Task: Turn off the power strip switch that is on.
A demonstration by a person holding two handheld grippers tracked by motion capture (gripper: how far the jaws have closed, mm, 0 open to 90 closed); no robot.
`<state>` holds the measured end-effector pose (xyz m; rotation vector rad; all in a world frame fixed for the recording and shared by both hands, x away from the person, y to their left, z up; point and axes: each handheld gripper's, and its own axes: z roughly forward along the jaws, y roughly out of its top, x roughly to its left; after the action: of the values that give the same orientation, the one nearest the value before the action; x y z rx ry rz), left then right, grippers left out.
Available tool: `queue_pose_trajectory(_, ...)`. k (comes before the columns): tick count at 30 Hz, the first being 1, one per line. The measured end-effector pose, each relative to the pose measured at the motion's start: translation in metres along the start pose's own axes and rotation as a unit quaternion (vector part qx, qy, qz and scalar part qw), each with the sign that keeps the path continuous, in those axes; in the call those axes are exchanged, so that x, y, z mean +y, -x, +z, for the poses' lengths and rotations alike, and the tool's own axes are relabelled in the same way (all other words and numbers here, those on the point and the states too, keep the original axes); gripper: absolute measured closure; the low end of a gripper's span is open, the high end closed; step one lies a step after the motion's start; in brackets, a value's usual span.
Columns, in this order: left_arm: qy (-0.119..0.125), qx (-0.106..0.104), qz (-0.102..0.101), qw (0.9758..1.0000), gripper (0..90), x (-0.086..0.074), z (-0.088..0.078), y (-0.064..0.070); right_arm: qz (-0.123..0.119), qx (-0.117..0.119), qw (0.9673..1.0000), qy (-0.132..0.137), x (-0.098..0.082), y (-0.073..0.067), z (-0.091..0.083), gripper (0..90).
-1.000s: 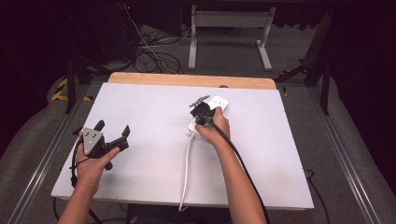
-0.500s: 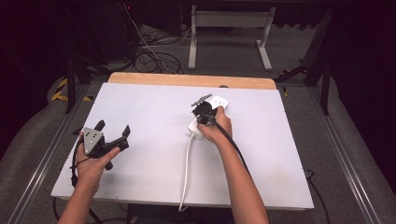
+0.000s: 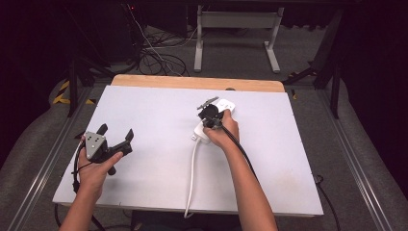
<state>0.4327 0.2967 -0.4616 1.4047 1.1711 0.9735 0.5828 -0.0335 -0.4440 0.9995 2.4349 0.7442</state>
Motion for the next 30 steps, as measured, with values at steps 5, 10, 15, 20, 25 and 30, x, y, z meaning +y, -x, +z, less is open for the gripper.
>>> queue_pose_trajectory(5, 0.000, 0.000, 0.001, 1.0000, 7.4, 0.000, 0.000, 0.000, 0.003, 0.003, 1.0000, 0.000, 0.000, 0.001, 0.000, 90.0)
queue_pose_trajectory(10, -0.001, -0.001, 0.001, 1.0000, 7.4, 0.000, 0.000, 0.000, 0.010, 0.004, 0.9999, 0.010, -0.001, 0.008, -0.006, 90.0)
queue_pose_trajectory(15, 0.000, 0.000, 0.001, 1.0000, 7.4, 0.000, 0.000, 0.000, 0.009, 0.002, 0.9996, 0.028, -0.002, 0.018, -0.021, 90.0)
queue_pose_trajectory(20, 0.000, -0.001, 0.002, 1.0000, 7.4, 0.000, 0.000, 0.000, 0.008, 0.013, 0.9980, 0.061, -0.006, 0.027, -0.039, 90.0)
queue_pose_trajectory(25, 0.000, 0.001, 0.003, 1.0000, 7.4, 0.000, 0.000, 0.000, -0.001, 0.021, 0.9951, 0.097, -0.018, 0.035, -0.058, 90.0)
queue_pose_trajectory(30, -0.001, 0.000, 0.005, 1.0000, 7.4, 0.000, 0.000, 0.001, 0.012, 0.037, 0.9886, 0.145, -0.032, 0.048, -0.078, 90.0)
